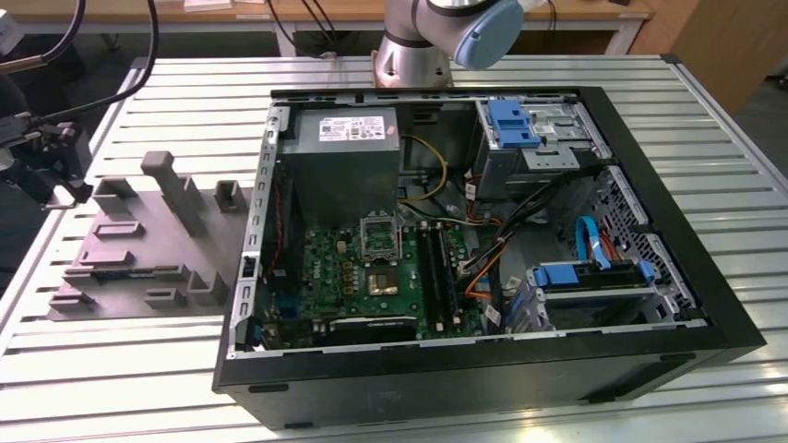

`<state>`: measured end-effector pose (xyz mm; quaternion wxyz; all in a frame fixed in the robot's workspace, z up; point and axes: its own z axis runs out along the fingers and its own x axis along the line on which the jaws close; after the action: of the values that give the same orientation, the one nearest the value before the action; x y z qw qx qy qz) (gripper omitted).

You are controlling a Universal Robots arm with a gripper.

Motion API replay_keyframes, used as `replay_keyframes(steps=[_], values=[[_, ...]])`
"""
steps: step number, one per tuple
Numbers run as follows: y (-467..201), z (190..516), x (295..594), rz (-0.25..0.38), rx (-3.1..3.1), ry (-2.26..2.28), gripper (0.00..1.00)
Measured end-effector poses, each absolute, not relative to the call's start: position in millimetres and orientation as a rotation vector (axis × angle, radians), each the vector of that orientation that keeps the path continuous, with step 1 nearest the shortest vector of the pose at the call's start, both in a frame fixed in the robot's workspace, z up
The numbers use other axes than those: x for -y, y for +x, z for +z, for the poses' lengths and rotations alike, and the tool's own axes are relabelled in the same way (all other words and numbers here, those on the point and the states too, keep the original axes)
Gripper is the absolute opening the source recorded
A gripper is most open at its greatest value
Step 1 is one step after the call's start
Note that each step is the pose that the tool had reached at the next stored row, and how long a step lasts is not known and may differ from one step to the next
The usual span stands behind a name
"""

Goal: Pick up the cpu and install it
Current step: 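Pick up the cpu and move it towards the insertion slot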

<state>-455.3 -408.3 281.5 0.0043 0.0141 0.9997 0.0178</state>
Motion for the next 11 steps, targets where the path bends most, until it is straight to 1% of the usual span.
replay_keyframes(steps=[11], values=[[-455.3, 285.7, 408.3, 0.055, -3.132, 0.044, 0.47]])
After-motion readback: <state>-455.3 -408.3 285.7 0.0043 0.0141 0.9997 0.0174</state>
